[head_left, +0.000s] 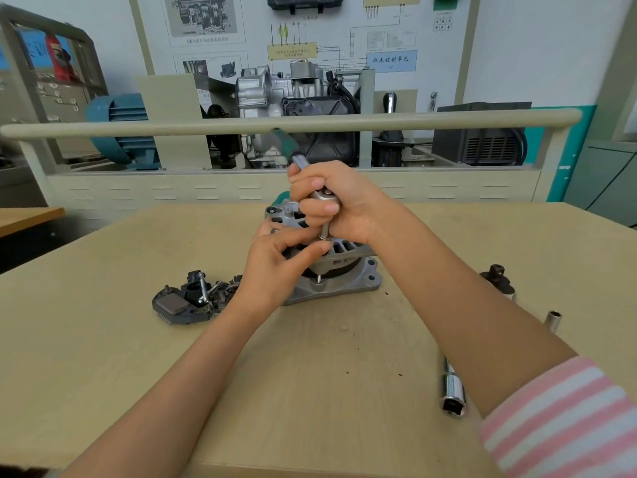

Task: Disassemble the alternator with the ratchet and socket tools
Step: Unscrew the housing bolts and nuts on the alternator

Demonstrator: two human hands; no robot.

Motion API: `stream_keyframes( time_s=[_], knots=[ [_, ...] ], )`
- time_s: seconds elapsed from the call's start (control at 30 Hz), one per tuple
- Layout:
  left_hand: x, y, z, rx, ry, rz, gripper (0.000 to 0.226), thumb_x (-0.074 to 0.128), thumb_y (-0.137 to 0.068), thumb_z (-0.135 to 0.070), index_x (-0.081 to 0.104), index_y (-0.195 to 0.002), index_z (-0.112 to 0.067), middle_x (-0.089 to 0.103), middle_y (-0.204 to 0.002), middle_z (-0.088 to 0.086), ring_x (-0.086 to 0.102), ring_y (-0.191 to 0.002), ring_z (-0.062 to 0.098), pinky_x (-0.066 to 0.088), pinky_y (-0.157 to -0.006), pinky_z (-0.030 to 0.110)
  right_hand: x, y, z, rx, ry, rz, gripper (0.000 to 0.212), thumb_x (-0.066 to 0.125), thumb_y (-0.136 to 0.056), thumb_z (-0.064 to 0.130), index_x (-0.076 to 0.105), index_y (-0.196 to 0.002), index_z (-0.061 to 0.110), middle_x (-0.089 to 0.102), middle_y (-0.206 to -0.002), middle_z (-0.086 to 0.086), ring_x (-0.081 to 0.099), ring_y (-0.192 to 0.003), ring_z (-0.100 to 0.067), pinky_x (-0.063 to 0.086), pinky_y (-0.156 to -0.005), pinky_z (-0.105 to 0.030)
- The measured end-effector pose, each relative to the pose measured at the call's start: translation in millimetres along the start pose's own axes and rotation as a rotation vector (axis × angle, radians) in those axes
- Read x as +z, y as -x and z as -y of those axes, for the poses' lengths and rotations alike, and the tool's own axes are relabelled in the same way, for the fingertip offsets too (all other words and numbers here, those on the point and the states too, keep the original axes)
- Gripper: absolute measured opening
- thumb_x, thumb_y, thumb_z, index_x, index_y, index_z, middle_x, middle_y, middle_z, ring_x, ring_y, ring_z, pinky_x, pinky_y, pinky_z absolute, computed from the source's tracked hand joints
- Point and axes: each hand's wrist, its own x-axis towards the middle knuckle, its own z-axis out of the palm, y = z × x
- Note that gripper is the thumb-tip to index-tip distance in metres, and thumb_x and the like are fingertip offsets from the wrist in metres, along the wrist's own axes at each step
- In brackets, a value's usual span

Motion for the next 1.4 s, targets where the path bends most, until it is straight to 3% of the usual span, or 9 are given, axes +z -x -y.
stream_keyframes(
  time_s=[0.13, 0.23, 0.47, 0.6, 0.7, 0.93, 1.17, 1.3, 1.4],
  knots=[
    [-0.3, 0.6, 2.7, 0.01, -0.017, -0.032, 0.026, 0.068, -0.08, -0.014, 0.066, -0.086, -0.039, 0.066, -0.073, -0.018, 0.047, -0.093, 0.015, 0.04, -0.083, 0.028, 14.4, 0.3, -26.9, -0.47, -0.17, -0.564, 0.022, 0.031, -0.096, 0.002, 0.042, -0.083, 0.017, 0.044, -0.053, 0.002, 0.034, -0.029, -0.006, 0.026, -0.032, -0.013],
    [-1.2, 0.6, 2.6, 0.01, -0.067, -0.014, 0.038, 0.066, -0.081, -0.006, 0.061, -0.076, -0.043, 0.058, -0.06, -0.029, 0.039, -0.083, 0.007, 0.033, -0.077, 0.023, 20.9, -1.1, -36.5, -0.61, -0.251, -0.671, 0.02, 0.026, -0.094, -0.001, 0.036, -0.085, 0.015, 0.044, -0.065, -0.005, 0.036, -0.031, -0.008, 0.029, -0.033, -0.013],
    [1.4, 1.0, 1.2, -0.005, -0.064, -0.051, 0.02, 0.072, -0.079, -0.019, 0.065, -0.08, -0.037, 0.061, -0.073, -0.03, 0.047, -0.096, 0.017, 0.042, -0.085, 0.022, 5.4, 3.9, -12.4, -0.222, 0.031, -0.289, 0.02, 0.032, -0.097, 0.006, 0.037, -0.08, 0.016, 0.04, -0.043, 0.009, 0.029, -0.026, -0.006, 0.021, -0.034, -0.014],
    [-0.2, 0.9, 3.4, -0.025, -0.036, 0.001, 0.014, 0.07, -0.081, -0.021, 0.067, -0.081, -0.035, 0.066, -0.081, -0.005, 0.052, -0.1, 0.034, 0.044, -0.092, 0.048, -3.5, 4.4, 1.5, -0.003, 0.126, -0.014, 0.019, 0.027, -0.093, 0.002, 0.037, -0.084, 0.014, 0.034, -0.038, 0.01, 0.025, -0.025, -0.004, 0.014, -0.036, -0.017],
    [0.0, 1.3, 1.5, 0.002, -0.081, -0.017, 0.019, 0.069, -0.081, -0.021, 0.065, -0.083, -0.04, 0.064, -0.082, -0.01, 0.048, -0.102, 0.024, 0.042, -0.092, 0.032, -6.1, 1.8, 6.6, 0.104, 0.162, 0.134, 0.02, 0.026, -0.094, 0.002, 0.039, -0.083, 0.014, 0.033, -0.038, 0.01, 0.024, -0.023, -0.003, 0.01, -0.038, -0.02],
    [-1.3, 0.2, 1.1, 0.012, -0.043, -0.01, 0.009, 0.068, -0.078, -0.028, 0.068, -0.082, -0.037, 0.065, -0.075, -0.017, 0.051, -0.097, 0.024, 0.043, -0.087, 0.038, -6.9, 1.5, 7.5, 0.126, 0.136, 0.199, 0.021, 0.025, -0.094, 0.002, 0.039, -0.082, 0.013, 0.033, -0.038, 0.01, 0.024, -0.023, -0.002, 0.016, -0.03, -0.017],
    [0.9, 0.2, -0.8, 0.004, -0.035, -0.039, 0.021, 0.07, -0.078, -0.02, 0.066, -0.085, -0.039, 0.065, -0.076, -0.015, 0.053, -0.096, 0.037, 0.043, -0.089, 0.054, 3.3, 5.5, -14.0, -0.239, -0.034, -0.221, 0.019, 0.032, -0.095, 0.002, 0.045, -0.088, 0.014, 0.039, -0.042, 0.009, 0.027, -0.026, -0.005, 0.02, -0.032, -0.015],
    [-0.1, 1.5, 0.6, 0.02, -0.066, -0.023, 0.025, 0.068, -0.08, -0.011, 0.065, -0.085, -0.035, 0.064, -0.072, -0.021, 0.05, -0.092, 0.021, 0.043, -0.082, 0.037, 16.7, 3.4, -35.0, -0.573, -0.196, -0.638, 0.02, 0.028, -0.095, 0.002, 0.037, -0.086, 0.017, 0.047, -0.062, -0.003, 0.036, -0.032, -0.008, 0.03, -0.033, -0.014],
    [-1.5, 2.2, 0.1, 0.031, -0.092, -0.023, 0.035, 0.065, -0.081, -0.005, 0.061, -0.078, -0.04, 0.059, -0.061, -0.029, 0.042, -0.085, 0.01, 0.036, -0.077, 0.027, 20.2, 2.7, -37.8, -0.592, -0.228, -0.686, 0.02, 0.026, -0.095, 0.003, 0.035, -0.084, 0.018, 0.048, -0.064, -0.004, 0.037, -0.036, -0.009, 0.031, -0.035, -0.015]
  ],
)
